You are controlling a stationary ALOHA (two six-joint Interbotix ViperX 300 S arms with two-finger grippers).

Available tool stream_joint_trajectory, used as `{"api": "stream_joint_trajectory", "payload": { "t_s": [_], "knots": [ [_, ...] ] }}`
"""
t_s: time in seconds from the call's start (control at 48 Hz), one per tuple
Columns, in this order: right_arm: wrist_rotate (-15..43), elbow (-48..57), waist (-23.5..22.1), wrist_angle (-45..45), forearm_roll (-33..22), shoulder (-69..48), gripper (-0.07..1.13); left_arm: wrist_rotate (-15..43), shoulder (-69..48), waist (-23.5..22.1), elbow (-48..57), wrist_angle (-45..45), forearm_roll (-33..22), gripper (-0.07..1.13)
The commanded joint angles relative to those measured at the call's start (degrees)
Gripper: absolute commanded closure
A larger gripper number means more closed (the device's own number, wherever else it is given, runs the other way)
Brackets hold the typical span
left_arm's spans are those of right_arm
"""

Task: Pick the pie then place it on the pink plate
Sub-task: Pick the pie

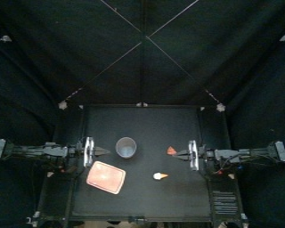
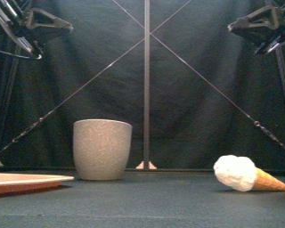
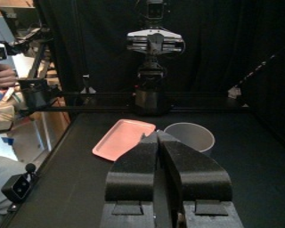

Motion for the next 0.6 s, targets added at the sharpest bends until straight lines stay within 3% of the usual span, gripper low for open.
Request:
{"api": "stream_joint_trajectory", "payload": {
  "t_s": [0.021, 0.271, 0.375, 0.479, 0.604],
  "knots": [
    [1.0, -0.1, -3.2, 0.5, 1.1, 2.2, 1.04, 0.2, 0.4, 1.1, -2.7, 0.0, 0.4, 1.04],
    [2.5, -0.6, -17.6, 13.5, 10.7, 10.6, 1.02, 0.2, 0.4, 4.3, -3.8, -0.1, 0.7, 1.03],
    [2.5, -1.8, -23.0, 22.8, 12.1, 13.4, 0.92, 0.2, 0.4, 4.6, -4.0, -0.1, 0.7, 1.03],
    [2.5, -3.2, -25.0, 27.9, 12.4, 14.3, 0.65, 0.3, 0.4, 4.7, -4.0, -0.1, 0.8, 1.03],
    [2.5, -3.8, -25.2, 28.0, 12.5, 14.3, 0.17, 0.3, 0.4, 4.8, -4.0, -0.1, 0.8, 1.03]
  ]
}}
